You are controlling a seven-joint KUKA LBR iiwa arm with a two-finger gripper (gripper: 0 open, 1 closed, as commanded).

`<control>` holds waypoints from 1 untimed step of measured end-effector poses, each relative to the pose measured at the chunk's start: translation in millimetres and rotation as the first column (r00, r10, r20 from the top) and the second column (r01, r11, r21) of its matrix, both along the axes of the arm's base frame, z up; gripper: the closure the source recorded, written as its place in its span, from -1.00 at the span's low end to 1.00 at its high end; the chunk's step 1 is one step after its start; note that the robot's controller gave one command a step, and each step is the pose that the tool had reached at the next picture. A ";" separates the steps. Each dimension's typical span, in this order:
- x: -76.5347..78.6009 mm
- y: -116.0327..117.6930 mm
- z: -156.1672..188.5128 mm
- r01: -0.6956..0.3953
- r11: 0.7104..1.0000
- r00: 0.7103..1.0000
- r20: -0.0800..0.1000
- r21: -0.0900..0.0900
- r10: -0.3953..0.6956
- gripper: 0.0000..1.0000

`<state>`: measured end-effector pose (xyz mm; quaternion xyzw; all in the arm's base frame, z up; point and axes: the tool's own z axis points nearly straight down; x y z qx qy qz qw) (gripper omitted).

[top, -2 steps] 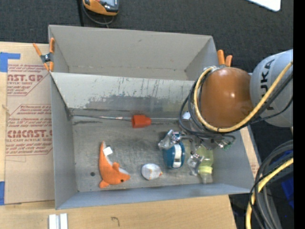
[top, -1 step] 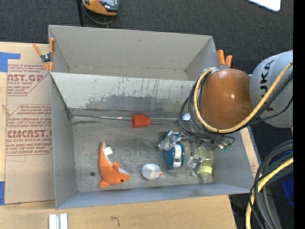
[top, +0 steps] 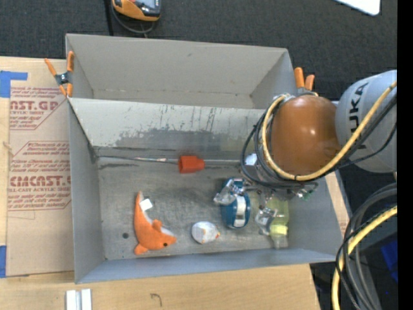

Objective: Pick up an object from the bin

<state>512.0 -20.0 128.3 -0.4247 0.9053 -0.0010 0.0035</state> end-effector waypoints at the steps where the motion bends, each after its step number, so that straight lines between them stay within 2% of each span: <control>1: 36.0 -43.0 -41.5 -0.264 0.965 0.965 -0.003 0.008 0.264 1.00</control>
Offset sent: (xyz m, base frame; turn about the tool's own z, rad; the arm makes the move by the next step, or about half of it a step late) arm 0.0000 0.0000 0.0000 0.0000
